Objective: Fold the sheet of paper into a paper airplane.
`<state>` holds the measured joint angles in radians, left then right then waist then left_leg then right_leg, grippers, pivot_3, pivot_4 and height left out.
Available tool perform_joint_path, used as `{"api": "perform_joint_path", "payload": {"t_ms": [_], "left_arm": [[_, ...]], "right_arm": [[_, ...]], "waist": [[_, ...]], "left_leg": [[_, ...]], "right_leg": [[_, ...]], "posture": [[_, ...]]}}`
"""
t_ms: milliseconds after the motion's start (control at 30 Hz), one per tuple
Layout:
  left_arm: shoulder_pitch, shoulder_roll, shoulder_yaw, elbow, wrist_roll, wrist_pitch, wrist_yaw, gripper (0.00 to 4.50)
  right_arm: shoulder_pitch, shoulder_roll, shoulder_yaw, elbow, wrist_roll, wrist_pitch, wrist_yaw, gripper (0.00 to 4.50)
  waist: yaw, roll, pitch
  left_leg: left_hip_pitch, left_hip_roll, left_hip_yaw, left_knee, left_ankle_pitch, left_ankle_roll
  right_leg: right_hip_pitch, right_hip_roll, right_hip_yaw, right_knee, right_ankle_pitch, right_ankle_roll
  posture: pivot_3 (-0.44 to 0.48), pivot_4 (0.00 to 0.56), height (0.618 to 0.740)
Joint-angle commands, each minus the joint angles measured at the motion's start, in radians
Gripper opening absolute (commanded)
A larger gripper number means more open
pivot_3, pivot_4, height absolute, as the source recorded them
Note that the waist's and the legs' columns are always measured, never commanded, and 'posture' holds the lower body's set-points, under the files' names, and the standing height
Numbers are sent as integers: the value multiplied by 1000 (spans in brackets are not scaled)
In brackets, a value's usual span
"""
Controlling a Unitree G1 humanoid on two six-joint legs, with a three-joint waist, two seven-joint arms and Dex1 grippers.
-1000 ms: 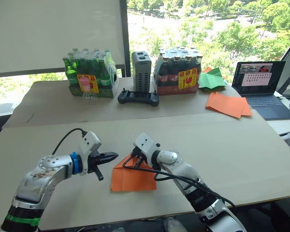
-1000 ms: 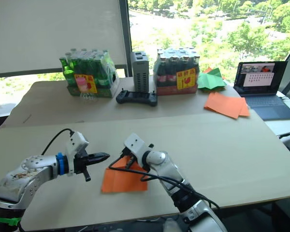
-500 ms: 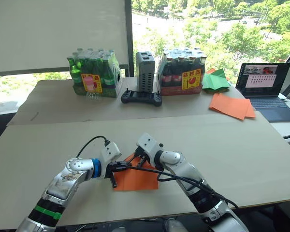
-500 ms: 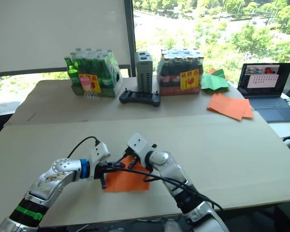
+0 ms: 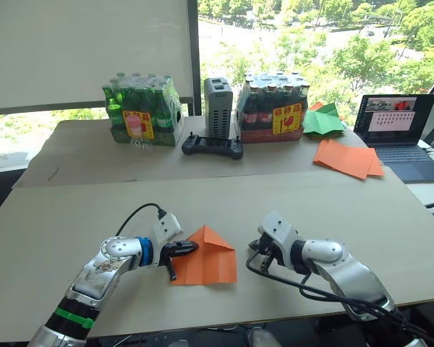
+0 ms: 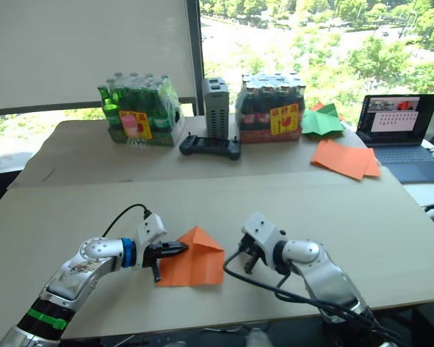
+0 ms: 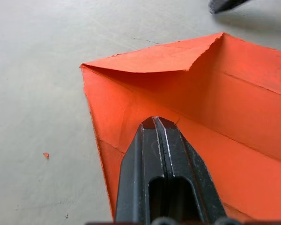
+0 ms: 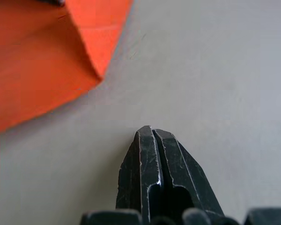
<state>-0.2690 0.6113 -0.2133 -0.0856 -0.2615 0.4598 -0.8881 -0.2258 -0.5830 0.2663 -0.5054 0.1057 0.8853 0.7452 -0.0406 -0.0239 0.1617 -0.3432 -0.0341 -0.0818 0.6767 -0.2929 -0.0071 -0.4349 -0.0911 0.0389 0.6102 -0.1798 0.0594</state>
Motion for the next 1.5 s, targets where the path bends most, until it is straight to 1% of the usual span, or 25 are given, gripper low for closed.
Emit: {"api": "perform_joint_path", "payload": {"t_ms": [33, 233, 367, 567, 700, 800, 867, 1167, 1367, 1500], "left_arm": [[25, -4, -32, 31, 38, 27, 9, 31], [29, -8, -32, 33, 43, 26, 10, 31], [25, -2, -28, 29, 42, 30, 7, 31], [12, -2, -30, 44, 47, 26, 3, 31], [7, -3, -31, 56, 51, 20, 0, 31], [4, -5, -29, 58, 51, 20, 0, 31], [1, -6, -28, 62, 53, 18, -1, 31], [-29, 20, 7, 52, 52, 22, -3, 31], [-18, 45, 44, 33, 41, 33, 5, 31], [-11, 61, 74, -1, 29, 52, 7, 31]], "right_arm": [[28, -39, 13, -108, 56, 19, 37, 0], [44, -16, 61, -149, 110, 50, 20, 0], [49, -4, 112, -123, 81, 26, -30, 0], [46, -7, 89, -88, 88, -8, -55, 0], [21, 58, 67, -45, 94, -48, -97, 0], [-30, 154, 55, 34, 90, -95, -154, 0], [-55, 188, 51, 63, 90, -112, -167, 0], [-124, 244, 76, 136, 85, -145, -180, 0], [-185, 322, 108, 193, 72, -165, -191, 0], [-188, 336, 124, 199, 65, -164, -192, 0]], "waist": [[1, 0, 0], [3, 0, 0], [4, 0, 0], [5, 0, 0], [5, 0, 0], [4, 0, 0], [4, 0, 0], [4, 0, 0], [-4, 0, 0], [-2, 0, 1]], "left_leg": [[1, 0, 0, 0, 0, 0], [7, 0, -1, 0, 0, 0], [7, 0, -1, 0, 0, 0], [7, 0, -1, 0, 0, 0], [7, 0, -1, 0, 0, 0], [7, 0, -1, 0, 0, 0], [7, 0, -1, 0, 0, 0], [7, 0, -2, 0, 0, 0], [6, 0, -2, -1, 0, 0], [6, 0, -2, -1, 0, 0]], "right_leg": [[1, 0, 0, 0, 0, 0], [9, -1, 0, -2, -2, 2], [9, -1, 0, -2, -2, 2], [9, -1, -1, -2, -2, 2], [10, -1, -1, -2, -2, 2], [9, -1, -1, -2, -2, 2], [9, -1, 0, -2, -1, 2], [9, -1, -1, -2, -1, 1], [6, 0, -1, -1, -1, 1], [5, -1, -1, -1, -1, 0]], "posture": [[0, 150, 723], [0, 150, 723], [0, 150, 723], [0, 150, 723], [0, 150, 723], [0, 150, 723], [0, 150, 723], [0, 150, 723], [0, 150, 723], [0, 150, 723]]}}
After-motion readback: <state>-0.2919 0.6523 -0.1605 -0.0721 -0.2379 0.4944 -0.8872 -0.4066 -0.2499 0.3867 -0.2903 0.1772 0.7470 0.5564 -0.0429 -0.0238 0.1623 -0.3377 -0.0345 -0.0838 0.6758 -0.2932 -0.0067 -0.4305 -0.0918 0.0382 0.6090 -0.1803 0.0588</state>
